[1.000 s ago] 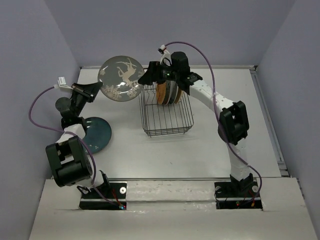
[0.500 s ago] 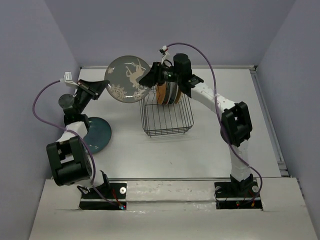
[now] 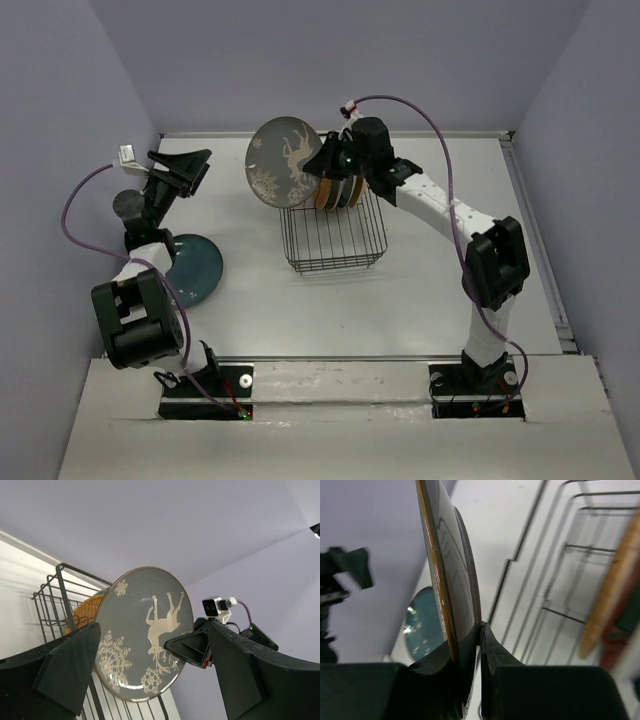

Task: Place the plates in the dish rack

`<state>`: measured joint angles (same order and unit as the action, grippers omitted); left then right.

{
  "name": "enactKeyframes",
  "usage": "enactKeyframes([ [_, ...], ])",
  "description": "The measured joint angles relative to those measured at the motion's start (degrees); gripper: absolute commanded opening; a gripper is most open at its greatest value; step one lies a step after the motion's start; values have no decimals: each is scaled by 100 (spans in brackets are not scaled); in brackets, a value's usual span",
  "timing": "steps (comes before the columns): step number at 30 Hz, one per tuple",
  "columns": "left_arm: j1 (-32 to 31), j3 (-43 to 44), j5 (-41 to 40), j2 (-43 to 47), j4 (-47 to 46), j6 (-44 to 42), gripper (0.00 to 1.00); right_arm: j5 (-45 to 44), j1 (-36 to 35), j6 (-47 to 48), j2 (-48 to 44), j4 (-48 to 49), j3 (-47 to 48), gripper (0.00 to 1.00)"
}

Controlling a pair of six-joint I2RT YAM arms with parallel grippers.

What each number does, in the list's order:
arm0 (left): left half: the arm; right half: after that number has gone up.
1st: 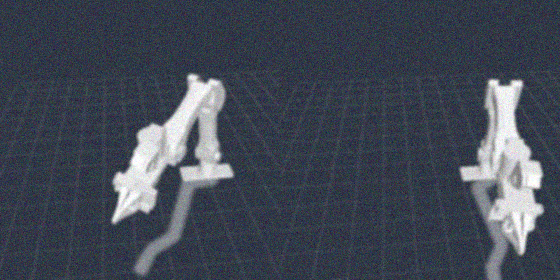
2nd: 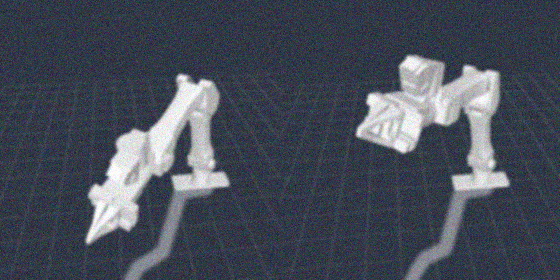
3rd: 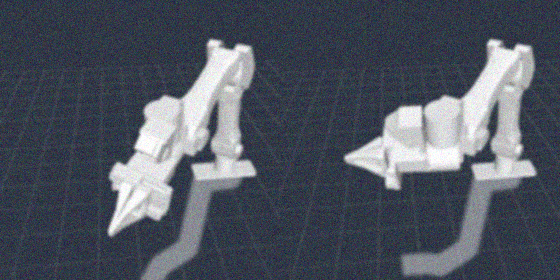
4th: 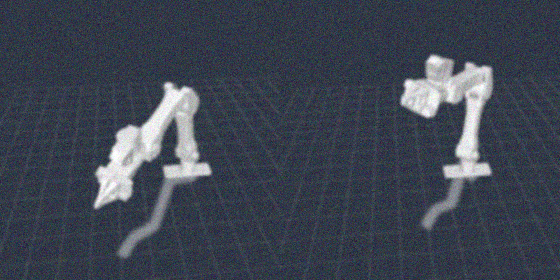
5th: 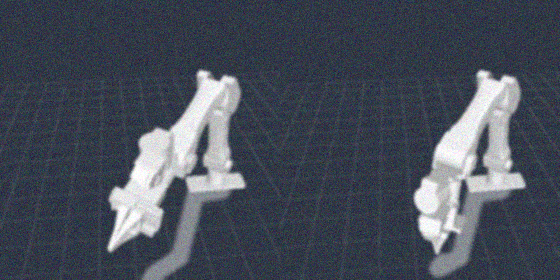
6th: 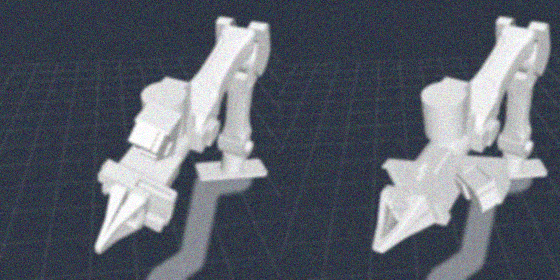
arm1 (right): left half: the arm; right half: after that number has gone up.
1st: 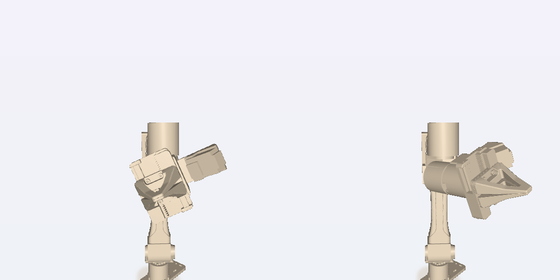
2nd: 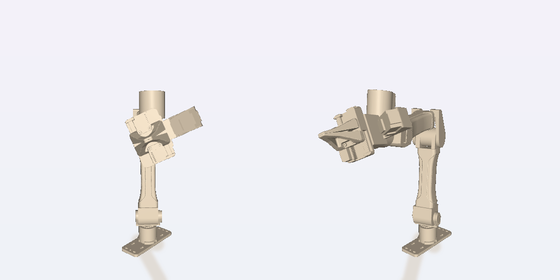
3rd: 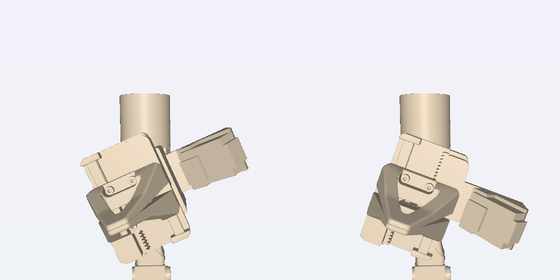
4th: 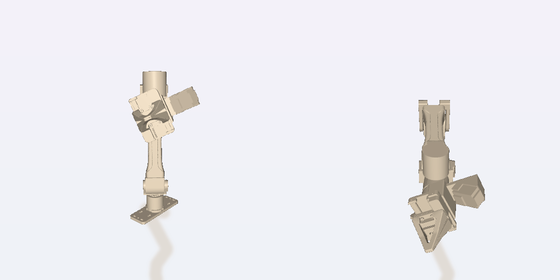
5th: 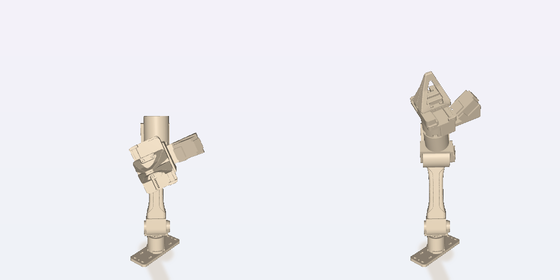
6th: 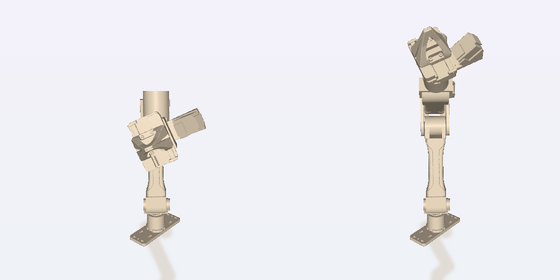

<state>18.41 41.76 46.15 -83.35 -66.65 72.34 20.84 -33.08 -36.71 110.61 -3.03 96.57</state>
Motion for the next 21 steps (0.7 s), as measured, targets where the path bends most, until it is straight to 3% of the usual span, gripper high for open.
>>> enactKeyframes([
  [6, 267, -2, -334, 225, 144, -26, 99, -2815, -282, 542, -671, -1231, 57, 7],
  [11, 341, -2, -518, 476, 348, -164, 99, -4789, -776, 1010, -640, -1851, 509, 7],
  [21, 361, -2, -573, 509, 490, -203, 99, -6559, -1344, 1888, 304, -2194, 1580, 7],
])
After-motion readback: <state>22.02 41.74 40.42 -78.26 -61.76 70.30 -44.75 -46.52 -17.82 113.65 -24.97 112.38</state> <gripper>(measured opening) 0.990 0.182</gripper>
